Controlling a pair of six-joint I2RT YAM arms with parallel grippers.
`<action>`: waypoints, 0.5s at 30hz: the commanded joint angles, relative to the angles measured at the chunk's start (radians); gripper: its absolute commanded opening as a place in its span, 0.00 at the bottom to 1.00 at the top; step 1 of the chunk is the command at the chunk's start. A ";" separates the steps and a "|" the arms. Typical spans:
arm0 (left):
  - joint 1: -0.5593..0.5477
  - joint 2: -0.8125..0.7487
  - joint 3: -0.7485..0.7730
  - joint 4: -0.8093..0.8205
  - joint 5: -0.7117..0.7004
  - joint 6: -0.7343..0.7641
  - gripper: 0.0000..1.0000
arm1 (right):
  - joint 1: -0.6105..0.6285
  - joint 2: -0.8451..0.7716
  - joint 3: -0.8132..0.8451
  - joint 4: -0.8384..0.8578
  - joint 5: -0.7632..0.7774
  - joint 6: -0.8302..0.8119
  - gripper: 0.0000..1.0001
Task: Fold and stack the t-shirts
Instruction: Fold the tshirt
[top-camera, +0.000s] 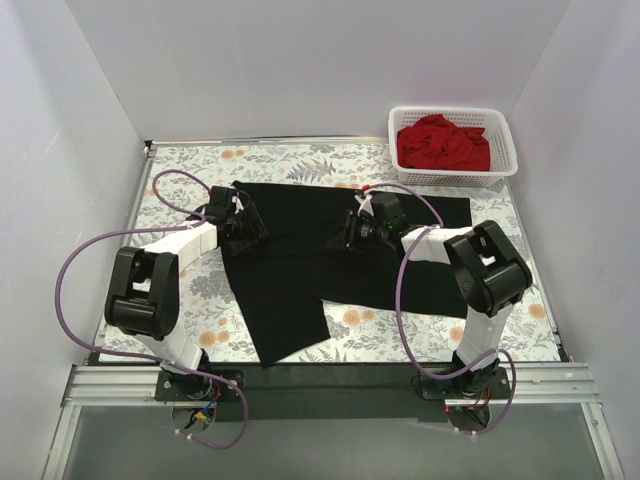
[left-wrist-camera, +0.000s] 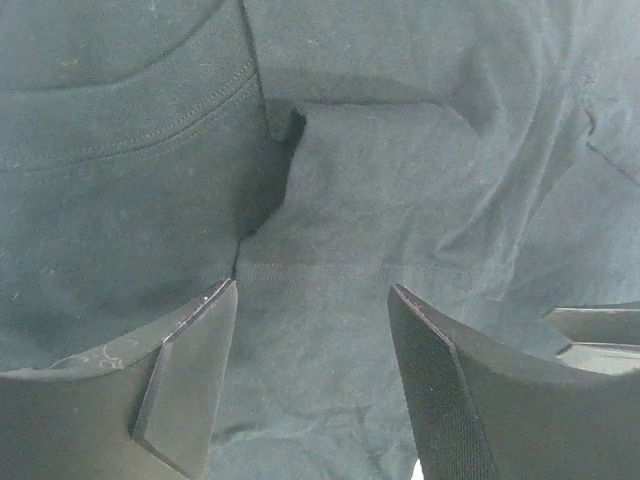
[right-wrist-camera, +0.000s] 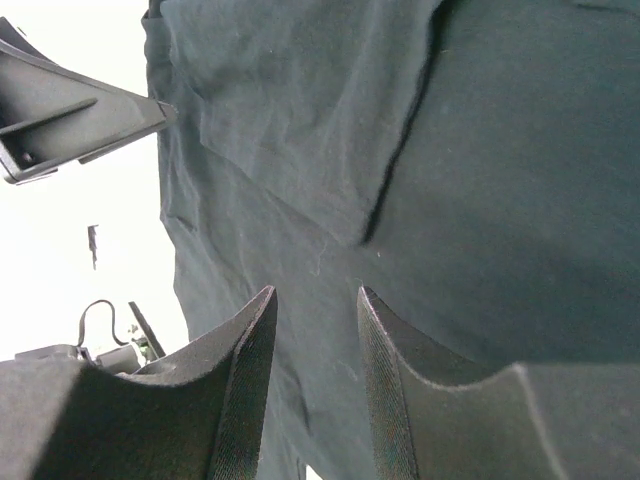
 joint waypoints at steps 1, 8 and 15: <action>-0.006 0.015 -0.002 0.029 0.012 -0.005 0.57 | 0.014 0.040 0.053 0.111 -0.017 0.060 0.39; -0.006 0.049 0.010 0.023 0.007 -0.012 0.56 | 0.028 0.123 0.095 0.146 -0.044 0.083 0.38; -0.008 0.081 0.031 0.014 0.012 -0.015 0.54 | 0.031 0.180 0.113 0.155 -0.041 0.100 0.36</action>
